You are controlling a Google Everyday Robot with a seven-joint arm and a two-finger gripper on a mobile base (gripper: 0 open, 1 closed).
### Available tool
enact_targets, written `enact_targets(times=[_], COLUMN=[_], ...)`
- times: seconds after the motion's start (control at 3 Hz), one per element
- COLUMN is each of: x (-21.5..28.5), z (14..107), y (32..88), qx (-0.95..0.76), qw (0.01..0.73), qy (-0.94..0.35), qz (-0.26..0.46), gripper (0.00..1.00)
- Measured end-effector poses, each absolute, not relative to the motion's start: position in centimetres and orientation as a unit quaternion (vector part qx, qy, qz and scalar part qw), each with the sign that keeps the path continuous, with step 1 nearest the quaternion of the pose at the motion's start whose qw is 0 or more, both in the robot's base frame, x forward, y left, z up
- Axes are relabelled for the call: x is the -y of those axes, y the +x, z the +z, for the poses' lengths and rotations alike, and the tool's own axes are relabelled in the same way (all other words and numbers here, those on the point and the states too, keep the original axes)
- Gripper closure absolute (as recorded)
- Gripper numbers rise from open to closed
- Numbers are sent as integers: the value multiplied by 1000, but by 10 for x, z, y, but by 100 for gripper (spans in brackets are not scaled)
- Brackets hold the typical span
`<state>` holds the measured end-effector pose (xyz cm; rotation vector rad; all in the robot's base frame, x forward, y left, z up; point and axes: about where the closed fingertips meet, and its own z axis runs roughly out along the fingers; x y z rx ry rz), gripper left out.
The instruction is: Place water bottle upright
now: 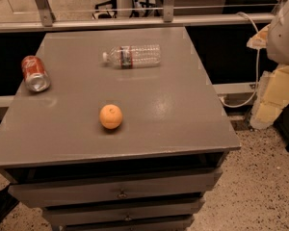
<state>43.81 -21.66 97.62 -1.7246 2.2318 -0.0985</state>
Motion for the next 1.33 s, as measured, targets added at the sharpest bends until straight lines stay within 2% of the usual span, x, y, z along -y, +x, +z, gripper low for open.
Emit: enact_targets(times=[0.67,1.0,1.33], x=[204,168,105], z=[966,941,928], y=[455,505,572], qx=[-774,-765,-751], qw=[163,169,189], qy=[-611,-621,-633], qz=[-31,-23,-7], gripper=[0,0,0])
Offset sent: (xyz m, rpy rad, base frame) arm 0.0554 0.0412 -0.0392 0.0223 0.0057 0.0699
